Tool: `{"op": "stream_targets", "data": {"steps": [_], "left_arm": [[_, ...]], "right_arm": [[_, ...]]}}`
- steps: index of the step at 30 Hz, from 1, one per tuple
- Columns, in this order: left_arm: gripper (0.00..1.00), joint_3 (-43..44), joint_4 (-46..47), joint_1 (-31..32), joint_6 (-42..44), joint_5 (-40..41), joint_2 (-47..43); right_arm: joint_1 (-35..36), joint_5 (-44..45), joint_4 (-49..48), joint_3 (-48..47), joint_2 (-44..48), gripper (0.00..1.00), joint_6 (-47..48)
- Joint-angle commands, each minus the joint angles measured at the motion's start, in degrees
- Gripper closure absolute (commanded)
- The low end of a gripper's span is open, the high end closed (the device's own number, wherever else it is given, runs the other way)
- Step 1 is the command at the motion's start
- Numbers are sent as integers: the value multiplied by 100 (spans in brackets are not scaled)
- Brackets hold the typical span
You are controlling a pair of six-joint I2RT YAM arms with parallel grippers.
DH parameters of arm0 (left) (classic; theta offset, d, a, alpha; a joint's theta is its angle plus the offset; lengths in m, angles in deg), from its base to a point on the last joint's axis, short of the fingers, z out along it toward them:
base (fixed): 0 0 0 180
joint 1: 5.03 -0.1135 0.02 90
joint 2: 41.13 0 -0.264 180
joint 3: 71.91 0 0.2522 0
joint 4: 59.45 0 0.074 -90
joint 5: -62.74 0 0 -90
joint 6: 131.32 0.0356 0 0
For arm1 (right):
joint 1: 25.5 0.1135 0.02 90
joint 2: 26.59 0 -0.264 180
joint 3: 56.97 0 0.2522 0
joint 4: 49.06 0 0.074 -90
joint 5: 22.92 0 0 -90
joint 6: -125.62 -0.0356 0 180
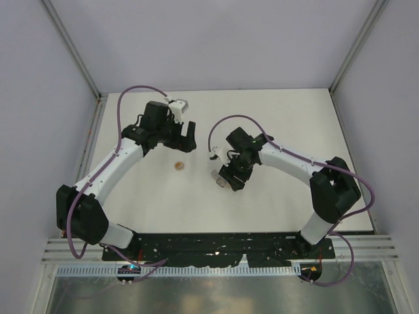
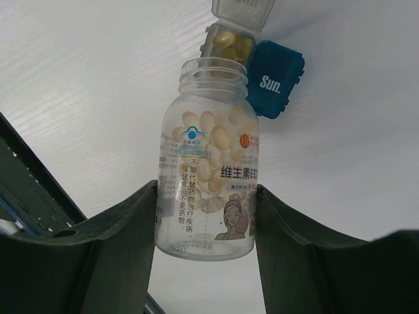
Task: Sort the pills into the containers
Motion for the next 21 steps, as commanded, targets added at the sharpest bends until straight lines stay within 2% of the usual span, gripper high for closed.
{"op": "stream_targets", "data": {"steps": [1,21], "left_arm": [[6,-33,237,-54,-25,-52,-181],[6,-174,430,-98,10,-254,-58]], "right_arm": [[24,48,-273,85,427,94,-71],[-38,-110,-1011,762,1218,94,-212]]}}
